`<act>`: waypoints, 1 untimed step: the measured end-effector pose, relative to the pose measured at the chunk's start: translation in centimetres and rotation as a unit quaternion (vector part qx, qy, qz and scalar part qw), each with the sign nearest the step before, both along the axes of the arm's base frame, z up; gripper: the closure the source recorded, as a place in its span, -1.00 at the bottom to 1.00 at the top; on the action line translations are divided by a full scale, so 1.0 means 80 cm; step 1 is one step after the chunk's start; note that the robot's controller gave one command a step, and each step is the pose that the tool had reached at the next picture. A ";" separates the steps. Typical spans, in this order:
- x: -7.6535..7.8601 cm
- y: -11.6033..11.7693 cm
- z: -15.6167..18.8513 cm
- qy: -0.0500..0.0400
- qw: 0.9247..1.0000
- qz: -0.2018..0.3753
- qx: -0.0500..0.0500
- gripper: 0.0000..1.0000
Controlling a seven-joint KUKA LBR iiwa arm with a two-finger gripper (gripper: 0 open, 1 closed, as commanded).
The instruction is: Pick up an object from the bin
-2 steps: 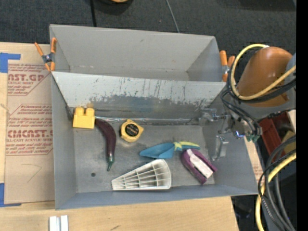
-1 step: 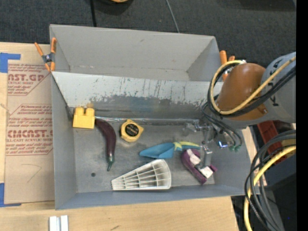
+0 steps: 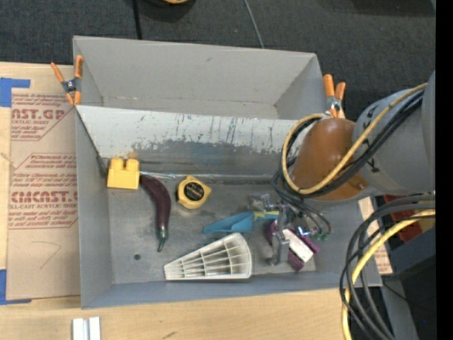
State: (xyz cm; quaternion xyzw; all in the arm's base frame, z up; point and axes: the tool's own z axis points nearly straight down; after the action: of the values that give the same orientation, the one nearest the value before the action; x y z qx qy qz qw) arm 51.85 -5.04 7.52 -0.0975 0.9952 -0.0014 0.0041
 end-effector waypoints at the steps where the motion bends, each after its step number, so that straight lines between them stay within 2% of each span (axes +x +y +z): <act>1: -0.008 0.060 -0.007 0.001 1.000 -0.008 0.000 -1.00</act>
Offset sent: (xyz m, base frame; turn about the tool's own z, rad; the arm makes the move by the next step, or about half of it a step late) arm 0.0639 0.0501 0.0000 -0.1720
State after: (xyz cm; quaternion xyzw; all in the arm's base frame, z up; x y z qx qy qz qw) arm 51.20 -0.23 6.93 -0.0900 0.9959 -0.0008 0.0029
